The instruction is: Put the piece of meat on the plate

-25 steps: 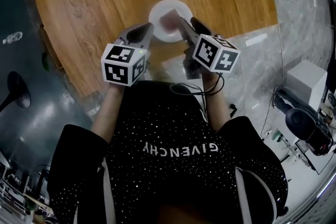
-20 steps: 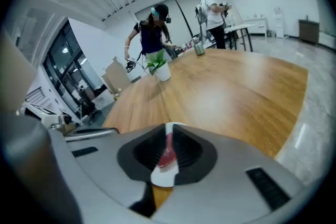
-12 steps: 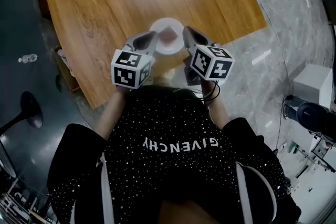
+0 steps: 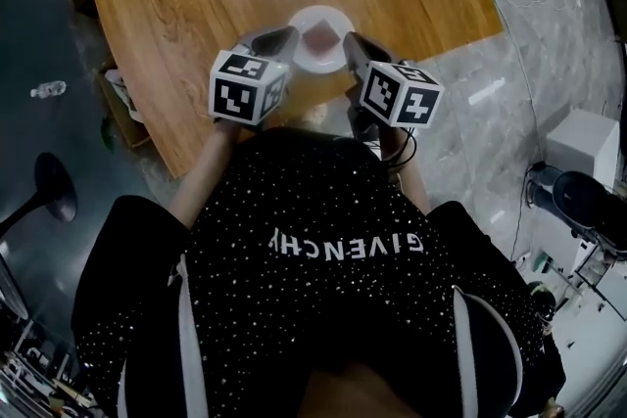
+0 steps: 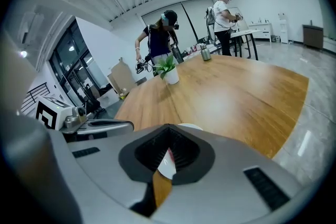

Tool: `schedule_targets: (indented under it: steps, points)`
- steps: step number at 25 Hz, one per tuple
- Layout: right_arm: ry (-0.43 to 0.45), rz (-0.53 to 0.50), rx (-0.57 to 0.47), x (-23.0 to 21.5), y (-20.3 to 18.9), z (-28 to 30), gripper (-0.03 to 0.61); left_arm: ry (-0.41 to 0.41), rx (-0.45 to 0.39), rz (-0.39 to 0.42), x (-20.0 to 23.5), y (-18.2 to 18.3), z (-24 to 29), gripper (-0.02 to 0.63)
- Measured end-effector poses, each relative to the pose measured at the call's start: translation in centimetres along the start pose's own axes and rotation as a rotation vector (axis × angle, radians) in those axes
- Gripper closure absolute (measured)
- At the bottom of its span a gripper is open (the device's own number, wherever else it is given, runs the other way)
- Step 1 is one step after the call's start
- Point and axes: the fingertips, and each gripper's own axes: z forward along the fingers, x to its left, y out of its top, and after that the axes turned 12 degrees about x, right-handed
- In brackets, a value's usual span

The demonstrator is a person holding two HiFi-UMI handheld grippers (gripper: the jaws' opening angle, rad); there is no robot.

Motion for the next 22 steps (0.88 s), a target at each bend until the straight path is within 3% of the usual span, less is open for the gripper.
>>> schedule_targets:
  steps: [13, 22]
  points:
    - [-0.053, -0.02, 0.046, -0.8, 1.4, 0.7, 0.568, -0.022, 0.026, -0.054, 1.7, 0.2, 1.4, 0.606]
    - [-0.071, -0.067, 0.055, -0.9, 0.3, 0.7, 0.568, -0.013, 0.045, -0.04, 1.2, -0.7, 1.8, 0.606]
